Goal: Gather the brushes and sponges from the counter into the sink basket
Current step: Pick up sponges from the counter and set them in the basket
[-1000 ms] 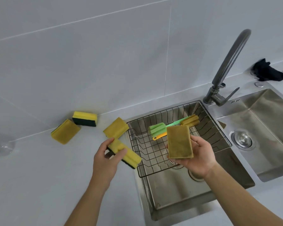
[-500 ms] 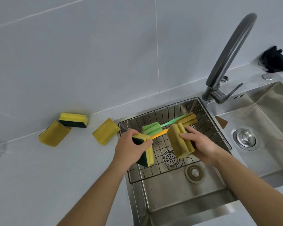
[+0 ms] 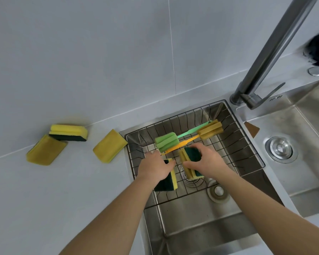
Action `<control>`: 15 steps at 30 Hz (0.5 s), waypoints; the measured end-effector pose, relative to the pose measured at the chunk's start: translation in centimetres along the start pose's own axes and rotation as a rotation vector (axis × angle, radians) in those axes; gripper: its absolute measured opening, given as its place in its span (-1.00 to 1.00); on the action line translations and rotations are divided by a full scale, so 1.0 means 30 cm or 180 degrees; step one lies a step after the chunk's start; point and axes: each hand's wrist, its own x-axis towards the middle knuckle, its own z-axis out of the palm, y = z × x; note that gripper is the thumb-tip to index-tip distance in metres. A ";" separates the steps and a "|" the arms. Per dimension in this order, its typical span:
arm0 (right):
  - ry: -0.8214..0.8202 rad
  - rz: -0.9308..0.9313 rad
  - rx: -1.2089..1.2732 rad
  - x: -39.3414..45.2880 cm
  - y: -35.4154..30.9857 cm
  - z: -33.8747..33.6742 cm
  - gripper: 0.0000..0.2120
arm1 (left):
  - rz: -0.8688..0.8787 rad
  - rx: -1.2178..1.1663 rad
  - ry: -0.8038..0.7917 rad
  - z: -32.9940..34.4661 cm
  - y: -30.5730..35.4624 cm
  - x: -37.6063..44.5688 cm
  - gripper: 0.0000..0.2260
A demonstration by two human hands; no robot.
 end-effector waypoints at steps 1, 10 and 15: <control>0.0058 -0.0027 -0.0108 0.006 -0.001 0.007 -0.32 | -0.0015 0.0066 -0.0022 0.009 -0.001 0.009 -0.44; 0.0117 -0.0081 -0.0670 0.046 0.008 0.050 -0.25 | 0.0326 0.1075 0.0077 0.005 -0.002 0.014 -0.46; -0.0049 -0.0143 -0.0523 0.053 0.011 0.041 -0.33 | 0.0930 0.1241 0.0200 -0.014 -0.039 0.009 -0.56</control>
